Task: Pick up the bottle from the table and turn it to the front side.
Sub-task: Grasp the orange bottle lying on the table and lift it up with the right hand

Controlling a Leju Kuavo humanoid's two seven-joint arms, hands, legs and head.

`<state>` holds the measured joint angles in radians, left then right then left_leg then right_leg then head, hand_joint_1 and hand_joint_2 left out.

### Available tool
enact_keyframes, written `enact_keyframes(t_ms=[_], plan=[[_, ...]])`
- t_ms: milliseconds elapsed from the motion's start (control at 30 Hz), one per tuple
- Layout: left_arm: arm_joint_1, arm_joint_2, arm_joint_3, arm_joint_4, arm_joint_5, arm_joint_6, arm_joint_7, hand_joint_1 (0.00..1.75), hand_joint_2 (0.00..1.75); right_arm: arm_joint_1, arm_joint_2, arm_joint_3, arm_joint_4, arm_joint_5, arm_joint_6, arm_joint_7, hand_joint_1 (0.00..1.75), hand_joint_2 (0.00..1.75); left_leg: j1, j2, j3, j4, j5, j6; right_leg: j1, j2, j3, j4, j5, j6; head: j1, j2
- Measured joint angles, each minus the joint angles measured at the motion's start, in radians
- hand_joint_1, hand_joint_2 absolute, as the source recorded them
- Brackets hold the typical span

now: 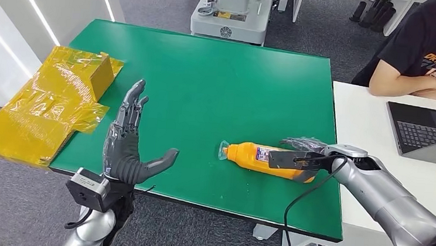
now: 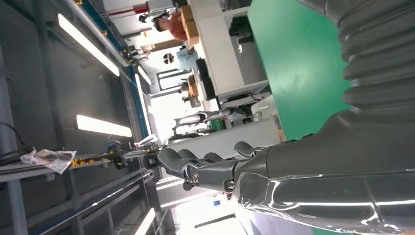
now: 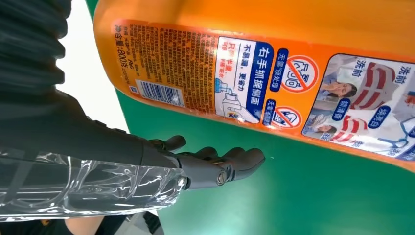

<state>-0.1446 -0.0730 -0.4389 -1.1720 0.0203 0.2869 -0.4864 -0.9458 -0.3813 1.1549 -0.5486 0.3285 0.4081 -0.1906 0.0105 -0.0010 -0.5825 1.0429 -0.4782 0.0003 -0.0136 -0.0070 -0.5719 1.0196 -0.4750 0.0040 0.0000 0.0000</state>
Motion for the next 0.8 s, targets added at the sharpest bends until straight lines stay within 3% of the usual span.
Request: enact_keyframes(t_ms=[400,800], plan=[[-0.003,0.002,-0.002,0.009,0.010,0.009,-0.005,0.00,1.75,-0.010,0.064,0.026,0.065,0.017,0.003,-0.001,0.00,1.75,0.000,0.000,0.000,0.000,0.000,0.000,0.000,0.000,0.000,0.000,0.000,0.000,0.000,0.000],[-0.002,0.002,-0.002,0.009,0.014,0.015,-0.005,0.00,1.75,-0.011,0.087,0.045,0.100,0.036,0.015,0.047,0.00,1.75,0.000,0.000,0.000,0.000,0.000,0.000,0.000,0.000,0.000,0.000,0.000,0.000,0.000,0.000]])
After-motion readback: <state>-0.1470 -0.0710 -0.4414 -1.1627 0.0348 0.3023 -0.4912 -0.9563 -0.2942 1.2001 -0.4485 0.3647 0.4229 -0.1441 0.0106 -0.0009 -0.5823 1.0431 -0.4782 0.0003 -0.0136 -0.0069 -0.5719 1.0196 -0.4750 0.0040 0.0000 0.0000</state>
